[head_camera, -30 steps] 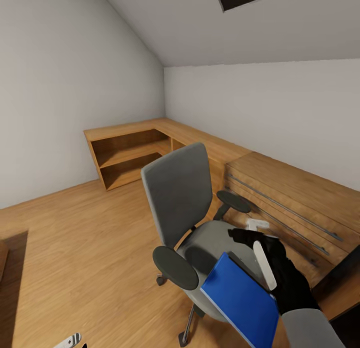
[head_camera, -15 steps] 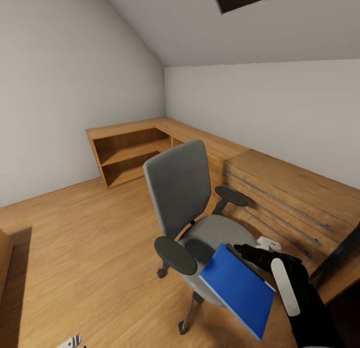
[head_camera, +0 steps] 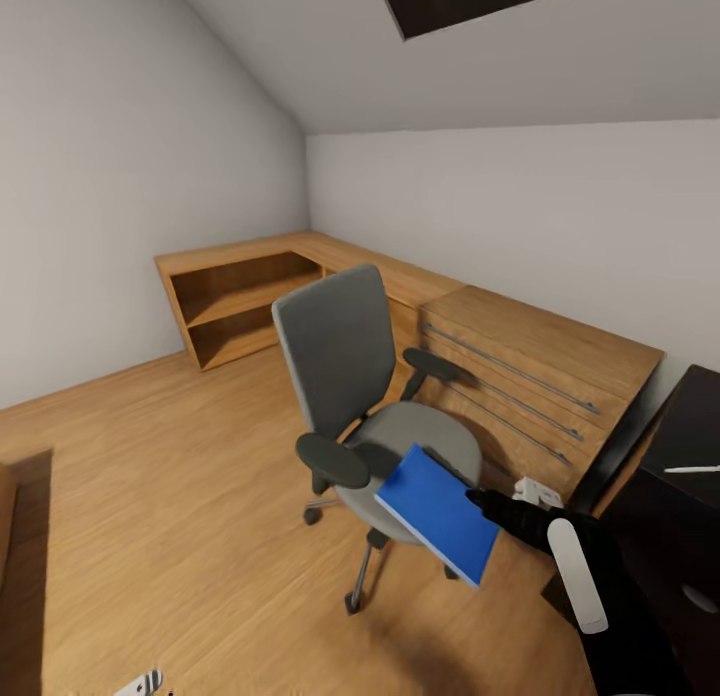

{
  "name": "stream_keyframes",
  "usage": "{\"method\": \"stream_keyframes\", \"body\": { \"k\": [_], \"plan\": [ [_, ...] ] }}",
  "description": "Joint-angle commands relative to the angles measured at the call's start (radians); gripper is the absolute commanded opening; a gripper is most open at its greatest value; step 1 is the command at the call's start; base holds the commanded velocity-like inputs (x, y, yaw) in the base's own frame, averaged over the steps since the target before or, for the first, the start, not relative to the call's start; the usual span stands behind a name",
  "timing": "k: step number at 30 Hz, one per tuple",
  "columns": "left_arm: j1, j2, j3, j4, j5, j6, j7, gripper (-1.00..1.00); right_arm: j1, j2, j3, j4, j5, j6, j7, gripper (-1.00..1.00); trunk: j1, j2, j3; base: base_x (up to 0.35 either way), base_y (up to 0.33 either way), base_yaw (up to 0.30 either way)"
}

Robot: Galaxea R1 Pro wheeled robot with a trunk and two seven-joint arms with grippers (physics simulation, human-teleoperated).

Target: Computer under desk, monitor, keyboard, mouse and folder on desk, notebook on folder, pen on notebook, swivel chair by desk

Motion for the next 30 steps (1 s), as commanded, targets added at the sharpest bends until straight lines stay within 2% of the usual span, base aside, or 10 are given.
{"method": "stream_keyframes", "body": {
  "k": [1,11,12,14,15,16,17,23,30],
  "plan": [
    [0.000,0.001,-0.001,-0.002,0.009,0.004,0.006,1.00,-0.001,0.000,0.000,-0.001,-0.011,0.004,-0.009,1.00,-0.001,-0.001,-0.001,-0.339,0.000,-0.058],
    [0.000,0.000,-0.001,-0.002,0.009,0.004,0.004,1.00,-0.001,0.001,-0.001,0.001,-0.013,0.003,-0.008,1.00,-0.001,-0.001,-0.001,-0.339,0.000,-0.012],
    [0.000,0.002,-0.001,-0.004,0.010,0.004,0.004,1.00,-0.001,-0.003,-0.003,0.050,-0.067,-0.002,0.009,1.00,-0.001,-0.001,-0.001,-0.085,0.000,0.000],
    [0.000,0.001,-0.001,-0.007,0.009,0.004,0.005,1.00,-0.001,-0.005,-0.006,0.067,-0.099,-0.003,0.026,1.00,-0.001,-0.001,-0.001,-0.061,0.000,0.000],
    [0.000,0.001,-0.001,-0.013,0.010,0.004,0.005,1.00,-0.001,-0.008,-0.015,0.087,-0.131,-0.004,0.049,1.00,-0.001,-0.001,-0.001,-0.035,0.000,0.000],
    [0.000,0.001,0.000,-0.031,0.012,0.006,0.008,1.00,-0.001,-0.026,-0.079,0.175,-0.200,-0.005,0.141,1.00,0.003,-0.008,-0.004,-0.007,0.000,0.000],
    [0.000,0.001,0.000,-0.033,0.012,0.006,0.010,1.00,-0.001,-0.028,-0.096,0.197,-0.209,-0.005,0.176,1.00,0.007,-0.015,-0.007,-0.005,0.000,0.000],
    [0.000,0.001,0.001,-0.035,0.012,0.007,0.011,1.00,-0.001,-0.032,-0.161,0.287,-0.227,-0.004,0.331,1.00,0.030,-0.057,-0.026,-0.002,0.000,0.000],
    [0.000,0.000,0.001,-0.036,0.012,0.007,0.010,1.00,-0.001,-0.038,-0.200,0.353,-0.232,-0.001,0.410,1.00,0.057,-0.106,-0.048,0.000,0.000,0.000]
  ]
}}
